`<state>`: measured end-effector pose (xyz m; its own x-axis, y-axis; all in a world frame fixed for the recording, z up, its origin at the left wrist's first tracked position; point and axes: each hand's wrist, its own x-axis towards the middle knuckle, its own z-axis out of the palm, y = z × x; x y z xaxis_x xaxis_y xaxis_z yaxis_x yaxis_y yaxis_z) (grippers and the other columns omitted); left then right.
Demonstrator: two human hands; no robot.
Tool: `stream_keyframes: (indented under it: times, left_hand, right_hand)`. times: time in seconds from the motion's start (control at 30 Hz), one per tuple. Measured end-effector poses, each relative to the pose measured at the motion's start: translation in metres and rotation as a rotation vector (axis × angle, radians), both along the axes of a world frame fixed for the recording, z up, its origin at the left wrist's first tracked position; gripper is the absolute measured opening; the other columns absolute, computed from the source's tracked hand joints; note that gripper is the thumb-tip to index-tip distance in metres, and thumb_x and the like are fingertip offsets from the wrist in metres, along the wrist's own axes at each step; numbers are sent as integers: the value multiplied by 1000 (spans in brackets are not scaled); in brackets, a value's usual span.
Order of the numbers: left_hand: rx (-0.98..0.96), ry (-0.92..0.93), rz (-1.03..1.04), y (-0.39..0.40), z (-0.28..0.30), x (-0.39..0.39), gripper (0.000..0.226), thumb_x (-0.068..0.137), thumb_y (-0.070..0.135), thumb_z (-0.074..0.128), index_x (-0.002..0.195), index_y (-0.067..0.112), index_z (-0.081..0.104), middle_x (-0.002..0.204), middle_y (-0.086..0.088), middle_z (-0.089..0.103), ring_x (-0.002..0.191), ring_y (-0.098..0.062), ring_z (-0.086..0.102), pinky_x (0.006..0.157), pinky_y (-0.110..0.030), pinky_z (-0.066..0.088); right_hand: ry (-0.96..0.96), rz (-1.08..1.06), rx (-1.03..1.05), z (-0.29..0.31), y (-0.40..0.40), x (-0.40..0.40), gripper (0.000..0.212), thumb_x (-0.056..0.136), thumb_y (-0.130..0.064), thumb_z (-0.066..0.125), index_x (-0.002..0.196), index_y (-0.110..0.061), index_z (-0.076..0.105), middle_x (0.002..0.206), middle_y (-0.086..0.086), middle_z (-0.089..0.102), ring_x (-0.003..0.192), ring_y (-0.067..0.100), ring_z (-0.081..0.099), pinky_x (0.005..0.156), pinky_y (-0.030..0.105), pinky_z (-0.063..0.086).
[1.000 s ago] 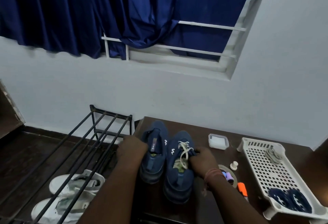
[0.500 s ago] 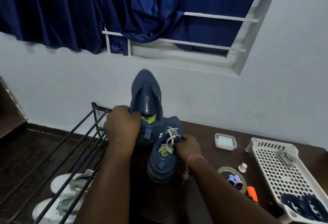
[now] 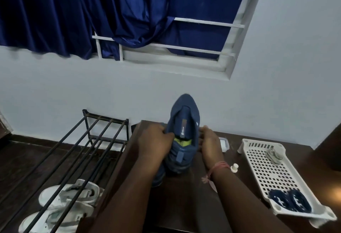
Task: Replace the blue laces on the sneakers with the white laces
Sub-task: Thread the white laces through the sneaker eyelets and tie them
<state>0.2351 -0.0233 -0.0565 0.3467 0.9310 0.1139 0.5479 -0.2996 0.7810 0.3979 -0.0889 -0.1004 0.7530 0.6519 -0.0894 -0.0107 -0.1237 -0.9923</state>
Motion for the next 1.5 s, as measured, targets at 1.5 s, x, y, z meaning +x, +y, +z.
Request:
stream_keyframes:
  times: [1.5]
  left_hand:
    - [112, 186, -590, -136, -82, 284, 37, 86, 11, 49, 121, 13, 62, 117, -9, 64, 110, -24, 61, 89, -31, 47]
  right_hand:
    - [-794, -302, -1015, -60, -154, 220, 31, 92, -33, 50, 121, -26, 57, 128, 8, 53, 120, 30, 46, 98, 41, 39]
